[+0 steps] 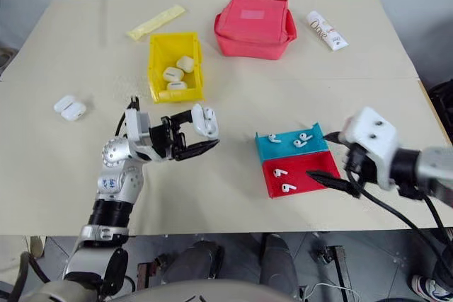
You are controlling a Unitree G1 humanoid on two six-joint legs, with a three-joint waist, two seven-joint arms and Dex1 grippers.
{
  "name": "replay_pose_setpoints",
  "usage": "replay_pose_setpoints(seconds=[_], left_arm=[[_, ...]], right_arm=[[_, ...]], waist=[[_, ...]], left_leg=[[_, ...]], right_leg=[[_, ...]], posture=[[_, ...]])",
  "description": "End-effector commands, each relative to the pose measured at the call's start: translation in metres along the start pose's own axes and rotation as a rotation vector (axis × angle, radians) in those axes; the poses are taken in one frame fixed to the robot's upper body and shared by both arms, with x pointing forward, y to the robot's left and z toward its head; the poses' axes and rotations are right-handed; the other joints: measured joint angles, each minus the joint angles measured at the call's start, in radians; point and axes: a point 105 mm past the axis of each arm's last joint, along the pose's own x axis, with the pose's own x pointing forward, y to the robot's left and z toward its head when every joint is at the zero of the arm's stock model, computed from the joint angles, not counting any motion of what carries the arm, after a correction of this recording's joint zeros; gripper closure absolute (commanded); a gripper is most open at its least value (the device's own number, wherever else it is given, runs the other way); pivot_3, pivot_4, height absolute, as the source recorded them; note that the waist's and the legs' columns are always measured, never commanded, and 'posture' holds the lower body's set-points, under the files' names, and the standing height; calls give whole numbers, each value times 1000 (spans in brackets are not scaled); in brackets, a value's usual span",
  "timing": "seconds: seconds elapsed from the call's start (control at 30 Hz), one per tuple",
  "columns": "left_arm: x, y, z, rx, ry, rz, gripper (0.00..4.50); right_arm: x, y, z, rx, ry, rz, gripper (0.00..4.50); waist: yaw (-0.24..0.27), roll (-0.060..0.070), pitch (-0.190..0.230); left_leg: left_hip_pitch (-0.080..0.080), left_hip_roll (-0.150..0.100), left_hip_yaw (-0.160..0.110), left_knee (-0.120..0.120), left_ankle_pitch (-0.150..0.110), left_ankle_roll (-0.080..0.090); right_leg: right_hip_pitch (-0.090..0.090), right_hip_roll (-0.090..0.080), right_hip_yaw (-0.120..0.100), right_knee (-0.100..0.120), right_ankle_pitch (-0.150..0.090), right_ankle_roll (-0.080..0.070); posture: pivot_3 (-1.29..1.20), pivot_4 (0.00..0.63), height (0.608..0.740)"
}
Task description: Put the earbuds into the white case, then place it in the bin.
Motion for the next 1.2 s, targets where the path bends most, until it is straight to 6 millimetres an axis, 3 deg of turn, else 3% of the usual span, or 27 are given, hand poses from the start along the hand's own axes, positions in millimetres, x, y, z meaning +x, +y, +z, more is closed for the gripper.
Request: replay_pose_setpoints(seconds=[0.03, 0.13, 0.2, 0.3, 0.8, 0.9, 1.2], left_arm=[[3, -1, 11, 43, -32, 19, 1736], [5, -3, 11, 44, -36, 34, 1736], [5, -5, 11, 45, -36, 43, 1736], [5, -5, 10, 45, -35, 55, 1736], [12, -12, 6, 32, -51, 22, 1736], [13, -13, 7, 31, -55, 17, 1736], [14, -14, 6, 28, -57, 19, 1736]], right_arm=[[16, -16, -4, 1, 84, 2, 33], [27, -30, -3, 7, 134, -10, 209], [33, -37, -1, 0, 162, -19, 624], [38, -40, 1, -35, 187, -1, 1647], [60, -40, -6, -185, 329, 99, 1647], [63, -40, -4, -196, 329, 108, 2226], [68, -41, -5, -222, 350, 123, 2226]], waist=[[-1, 0, 0], [3, 0, 0], [3, 0, 0], [6, 0, 0], [-1, 0, 0], [-2, 1, 0], [-3, 1, 0]], left_leg=[[0, 1, 0, -1, 0, 0], [-1, 0, -1, -1, 0, -1], [-2, 0, -1, 0, 0, 0], [-2, -1, -1, 0, 0, 0], [-1, -1, 0, 0, 0, 0], [-1, -1, 0, 0, 0, 0], [-1, -1, 0, 0, 0, -1]], right_leg=[[0, 0, 0, 0, 0, 0], [-1, 1, -1, 0, 0, 0], [-1, 1, -1, 0, 0, 0], [-1, 1, -1, 1, 0, 0], [-2, 2, 0, 3, 1, 0], [-2, 2, 0, 3, 1, 0], [-2, 2, 0, 3, 1, 0]], posture=[[0, 150, 740], [0, 150, 740], [0, 150, 740], [0, 150, 740], [0, 150, 740], [0, 150, 740], [0, 150, 740]])
